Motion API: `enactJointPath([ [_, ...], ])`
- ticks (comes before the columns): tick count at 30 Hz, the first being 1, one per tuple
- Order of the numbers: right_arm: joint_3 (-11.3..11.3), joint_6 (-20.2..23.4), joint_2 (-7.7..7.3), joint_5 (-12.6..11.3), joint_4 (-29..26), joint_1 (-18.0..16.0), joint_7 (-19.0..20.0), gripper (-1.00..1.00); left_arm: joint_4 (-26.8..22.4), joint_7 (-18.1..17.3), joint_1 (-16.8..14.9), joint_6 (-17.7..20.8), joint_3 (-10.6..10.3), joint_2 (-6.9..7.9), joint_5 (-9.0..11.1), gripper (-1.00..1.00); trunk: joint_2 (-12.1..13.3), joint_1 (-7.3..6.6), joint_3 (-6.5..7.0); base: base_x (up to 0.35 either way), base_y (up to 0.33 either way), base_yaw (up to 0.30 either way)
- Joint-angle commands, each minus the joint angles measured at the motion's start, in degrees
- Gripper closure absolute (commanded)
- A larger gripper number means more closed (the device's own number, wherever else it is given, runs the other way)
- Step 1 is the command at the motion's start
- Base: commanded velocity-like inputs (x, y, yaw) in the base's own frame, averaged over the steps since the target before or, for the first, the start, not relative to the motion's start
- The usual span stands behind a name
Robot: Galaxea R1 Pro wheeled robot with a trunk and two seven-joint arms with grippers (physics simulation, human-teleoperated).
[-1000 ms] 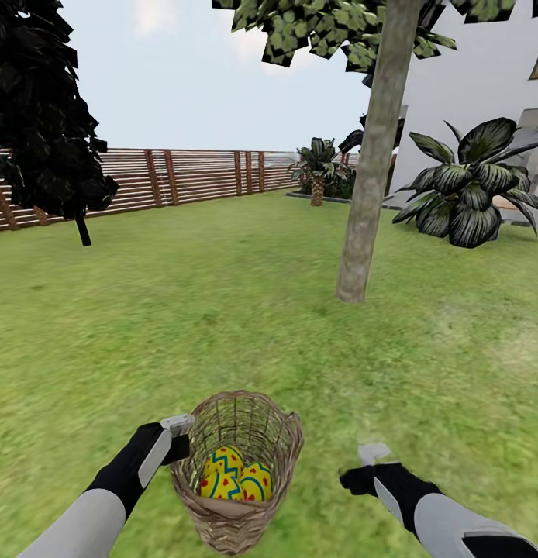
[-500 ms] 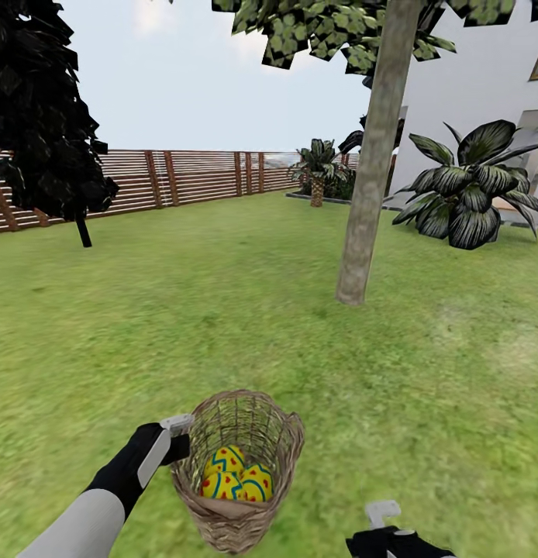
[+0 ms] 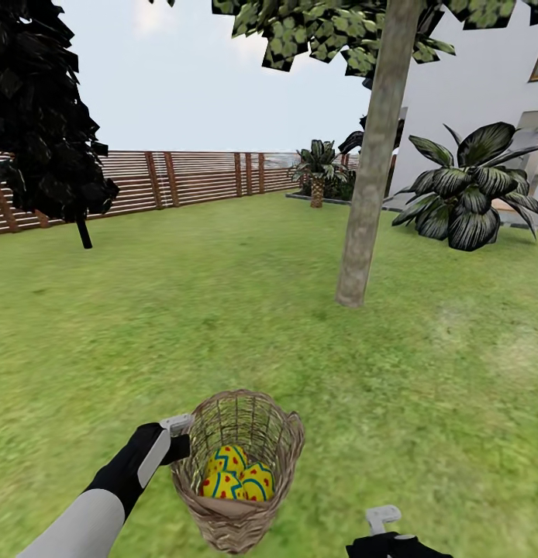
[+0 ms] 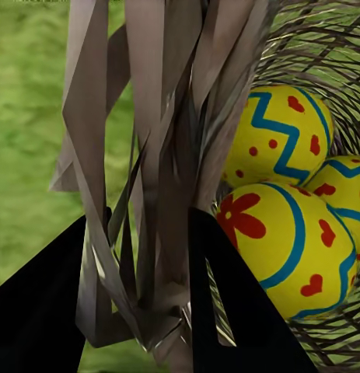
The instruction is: Take the three Easter eggs out of the wicker basket on the lawn in the garden, then place them on the lawn next to a single tree (choose any tree) so that all three eggs are next to the same tree and none are left in the basket.
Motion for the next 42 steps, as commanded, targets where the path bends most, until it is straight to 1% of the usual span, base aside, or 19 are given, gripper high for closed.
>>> enactJointPath([
  [1, 0.0, 0.1, -0.10, 0.7, 0.1, -0.1, 0.2, -1.00, -0.1, 0.4, 0.0, 0.1, -0.2, 0.05, 0.9, 1.00, 0.4, -0.23, 0.13, 0.000, 0.000, 0.000],
  [3, 0.0, 0.2, 0.02, 0.8, 0.2, 0.1, 0.1, -1.00, -0.1, 0.4, 0.0, 0.1, -0.2, 0.05, 0.9, 1.00, 1.2, -0.67, 0.49, 0.000, 0.000, 0.000],
  [4, 0.0, 0.0, 0.06, 0.8, 0.4, 0.9, 0.1, -1.00, -0.1, 0.4, 0.0, 0.1, -0.2, 0.05, 0.9, 1.00, 1.6, -0.89, 0.67, 0.000, 0.000, 0.000],
  [7, 0.0, -2.1, 0.02, 0.6, 0.7, 4.8, 0.0, -1.00, -0.1, 0.4, 0.0, 0.1, -0.2, 0.05, 0.9, 1.00, 2.8, -1.55, 1.21, 0.000, 0.000, 0.000],
  [8, 0.0, -2.2, -0.15, 0.6, 0.8, 5.5, 0.0, -1.00, -0.1, 0.4, 0.0, 0.1, -0.2, 0.05, 0.9, 1.00, 3.2, -1.77, 1.39, 0.000, 0.000, 0.000],
  [10, 0.0, -2.2, -1.11, 0.7, 0.9, 8.1, 0.0, -1.00, 0.0, 0.4, 0.0, 0.1, -0.2, 0.03, 0.9, 1.00, 4.0, -2.21, 1.75, 0.000, 0.000, 0.000],
  [11, 0.0, -2.3, -1.34, 0.7, 0.9, 9.1, 0.0, -1.00, 0.0, 0.4, 0.0, 0.1, -0.2, 0.00, 0.9, 1.00, 4.4, -2.43, 1.93, 0.000, 0.000, 0.000],
  [14, 0.0, -2.4, -1.46, 0.6, 0.9, 11.1, 0.0, -1.00, 0.0, 0.4, 0.0, 0.1, -0.2, -0.03, 0.9, 1.00, 5.6, -3.09, 2.47, 0.000, 0.000, 0.000],
  [20, 0.0, -2.2, -1.67, 0.8, 0.8, 11.3, 0.1, -1.00, 0.0, 0.4, 0.0, 0.1, -0.2, -0.11, 0.9, 1.00, 8.0, -4.40, 3.54, 0.025, 0.000, 0.000],
  [23, 0.0, -2.0, -1.49, 0.8, 0.9, 11.4, 0.0, -1.00, 0.0, 0.4, 0.0, 0.1, -0.3, -0.13, 0.9, 1.00, 9.2, -5.06, 4.08, 0.258, 0.000, 0.000],
  [24, 0.0, -2.1, -1.35, 0.8, 2.2, 11.5, 0.0, -1.00, 0.0, 0.4, 0.0, 0.1, -0.3, -0.13, 0.9, 1.00, 9.6, -5.28, 4.26, 0.313, 0.000, 0.000],
  [28, 0.0, -2.2, -1.35, 0.8, 2.4, 12.6, 0.1, -1.00, 0.0, 0.4, 0.0, 0.1, -0.2, -0.13, 0.9, 1.00, 11.2, -6.16, 4.99, 0.314, 0.000, -0.035],
  [42, 0.0, -2.3, -1.27, 0.7, 2.4, 13.4, 0.5, -1.00, 0.0, 0.4, 0.0, 0.0, -0.3, -0.13, 0.9, 1.00, 16.8, -9.24, 7.83, 0.315, 0.000, -0.273],
])
